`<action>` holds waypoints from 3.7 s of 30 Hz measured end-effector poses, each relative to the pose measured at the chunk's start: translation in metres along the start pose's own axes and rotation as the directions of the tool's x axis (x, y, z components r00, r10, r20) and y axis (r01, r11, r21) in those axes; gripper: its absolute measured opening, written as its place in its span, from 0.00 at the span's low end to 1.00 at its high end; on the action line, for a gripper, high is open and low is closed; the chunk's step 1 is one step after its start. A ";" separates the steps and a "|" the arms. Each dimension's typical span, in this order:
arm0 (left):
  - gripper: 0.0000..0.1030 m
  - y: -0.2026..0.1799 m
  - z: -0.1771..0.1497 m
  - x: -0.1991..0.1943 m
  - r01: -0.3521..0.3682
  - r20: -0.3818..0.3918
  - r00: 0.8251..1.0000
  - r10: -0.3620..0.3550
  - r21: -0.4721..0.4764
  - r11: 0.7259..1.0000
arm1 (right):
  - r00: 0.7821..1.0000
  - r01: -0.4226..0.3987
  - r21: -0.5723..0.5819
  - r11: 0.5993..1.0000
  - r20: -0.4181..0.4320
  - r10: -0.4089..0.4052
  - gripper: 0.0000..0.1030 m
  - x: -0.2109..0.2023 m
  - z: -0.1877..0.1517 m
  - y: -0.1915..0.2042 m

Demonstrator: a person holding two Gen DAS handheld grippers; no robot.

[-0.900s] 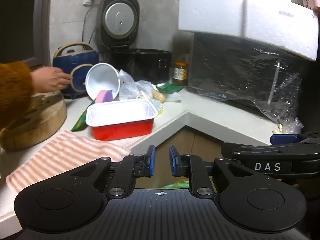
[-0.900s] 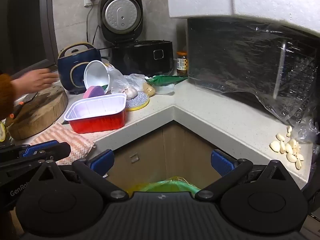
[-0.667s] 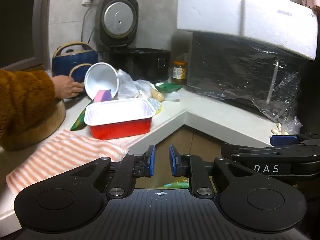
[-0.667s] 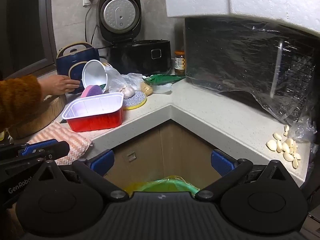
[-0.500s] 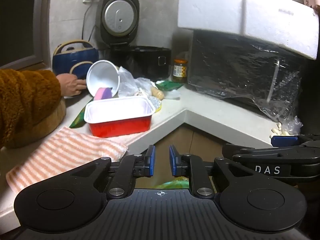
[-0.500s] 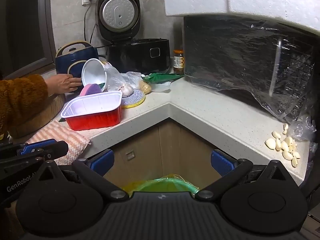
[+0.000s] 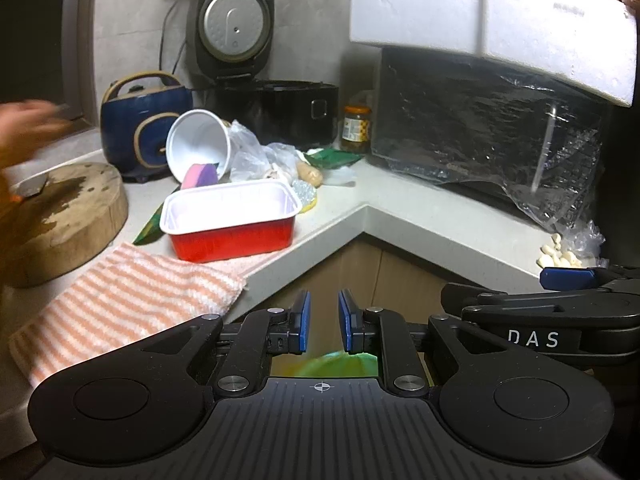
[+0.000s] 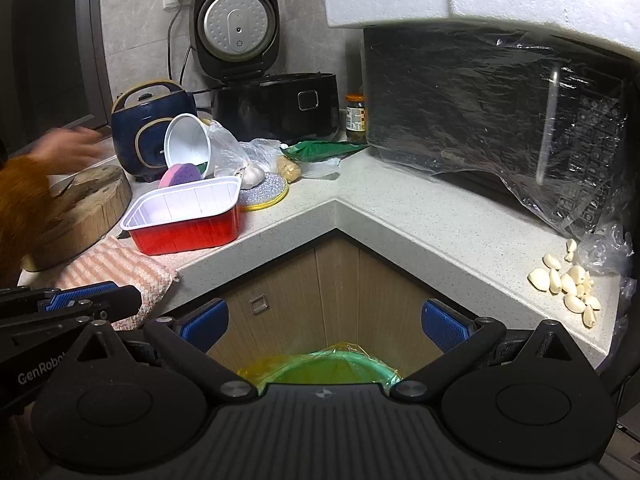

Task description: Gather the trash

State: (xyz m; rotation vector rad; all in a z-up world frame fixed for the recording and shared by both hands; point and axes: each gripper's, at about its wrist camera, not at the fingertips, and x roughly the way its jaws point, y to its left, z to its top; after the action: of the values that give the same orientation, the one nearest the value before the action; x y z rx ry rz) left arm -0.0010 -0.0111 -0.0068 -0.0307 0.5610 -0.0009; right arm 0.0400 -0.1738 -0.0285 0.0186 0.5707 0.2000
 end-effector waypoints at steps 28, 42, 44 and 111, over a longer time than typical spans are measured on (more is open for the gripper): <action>0.19 -0.001 -0.003 -0.002 -0.002 -0.030 1.000 0.001 -0.016 1.000 | 1.000 -0.021 -0.007 1.000 -0.009 0.020 1.00 -0.002 -0.005 -0.001; 0.19 0.002 -0.003 -0.002 0.001 -0.040 0.999 -0.002 -0.025 1.000 | 1.000 -0.014 -0.002 1.000 -0.016 0.014 1.00 0.000 -0.006 0.002; 0.19 0.002 -0.003 -0.002 0.003 -0.038 0.999 -0.004 -0.023 1.000 | 1.000 -0.013 -0.003 1.000 -0.014 0.013 1.00 -0.001 -0.005 0.002; 0.15 0.215 0.067 0.224 0.023 -0.254 0.959 -0.125 -0.370 0.929 | 0.998 0.021 0.059 0.998 -0.057 -0.018 1.00 0.154 0.078 0.033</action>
State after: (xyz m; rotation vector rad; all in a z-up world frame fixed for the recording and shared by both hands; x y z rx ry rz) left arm 0.2230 0.2035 -0.0754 -0.4205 0.8324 0.0252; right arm 0.2022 -0.1086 -0.0428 0.0652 0.6328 0.1647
